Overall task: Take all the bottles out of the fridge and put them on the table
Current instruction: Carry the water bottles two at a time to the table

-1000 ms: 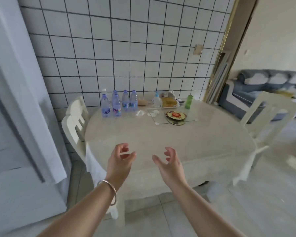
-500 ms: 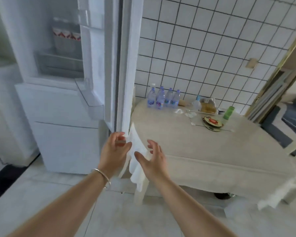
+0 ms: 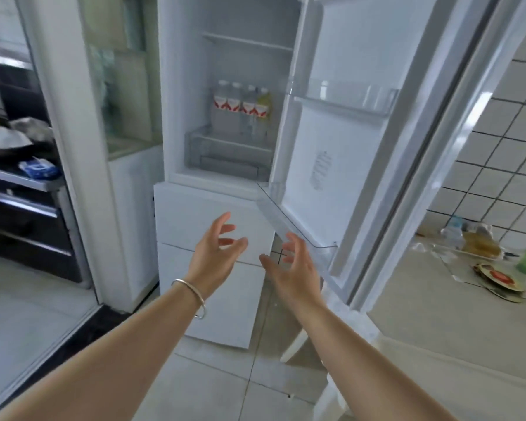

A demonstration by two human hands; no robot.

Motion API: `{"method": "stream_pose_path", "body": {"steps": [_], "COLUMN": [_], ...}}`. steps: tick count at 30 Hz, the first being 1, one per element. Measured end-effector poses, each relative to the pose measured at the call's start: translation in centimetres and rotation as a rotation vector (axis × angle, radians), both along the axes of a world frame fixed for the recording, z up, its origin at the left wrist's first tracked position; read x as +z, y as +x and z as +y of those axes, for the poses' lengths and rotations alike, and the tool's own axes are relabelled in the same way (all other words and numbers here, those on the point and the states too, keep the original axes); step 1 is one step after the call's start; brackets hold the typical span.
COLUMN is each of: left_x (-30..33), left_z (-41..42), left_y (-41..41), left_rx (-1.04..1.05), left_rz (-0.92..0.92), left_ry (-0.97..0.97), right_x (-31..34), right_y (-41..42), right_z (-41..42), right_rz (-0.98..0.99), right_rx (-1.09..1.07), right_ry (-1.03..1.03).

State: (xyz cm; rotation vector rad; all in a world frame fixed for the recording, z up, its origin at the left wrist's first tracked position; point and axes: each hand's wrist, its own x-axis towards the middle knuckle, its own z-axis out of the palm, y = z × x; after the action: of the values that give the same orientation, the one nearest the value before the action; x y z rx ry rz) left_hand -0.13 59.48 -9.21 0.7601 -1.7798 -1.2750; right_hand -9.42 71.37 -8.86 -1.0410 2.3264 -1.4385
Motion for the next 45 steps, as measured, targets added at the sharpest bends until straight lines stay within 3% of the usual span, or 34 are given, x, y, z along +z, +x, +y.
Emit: {"method": "stream_pose_path", "body": {"steps": [8, 22, 33, 39, 45], "left_x": [1.2, 4.8, 5.8, 6.7, 7.0], "left_z": [-15.3, -40.9, -58.6, -66.0, -70.5], "left_y": [-1.1, -16.4, -29.0, -37.4, -42.3], "left_rx": [0.019, 0.08, 0.046, -0.022, 0.114], "left_rz": [0.025, 0.048, 0.081, 0.158, 0.119], "left_ry": [0.035, 0.042, 0.035, 0.127, 0.062], "right_x": [1.2, 4.6, 3.7, 5.6, 7.5], "right_y": [-3.1, -19.8, -29.8, -35.1, -39.7], "right_z": [-15.4, -44.3, -60.9, -67.9, -72.6], "right_rz": [-0.026, -0.04, -0.041, -0.049, -0.037], "right_rx": [-0.036, 0.019, -0.089, -0.171, -0.191], "right_ry": [-0.072, -0.124, -0.11, -0.172, -0.222]}}
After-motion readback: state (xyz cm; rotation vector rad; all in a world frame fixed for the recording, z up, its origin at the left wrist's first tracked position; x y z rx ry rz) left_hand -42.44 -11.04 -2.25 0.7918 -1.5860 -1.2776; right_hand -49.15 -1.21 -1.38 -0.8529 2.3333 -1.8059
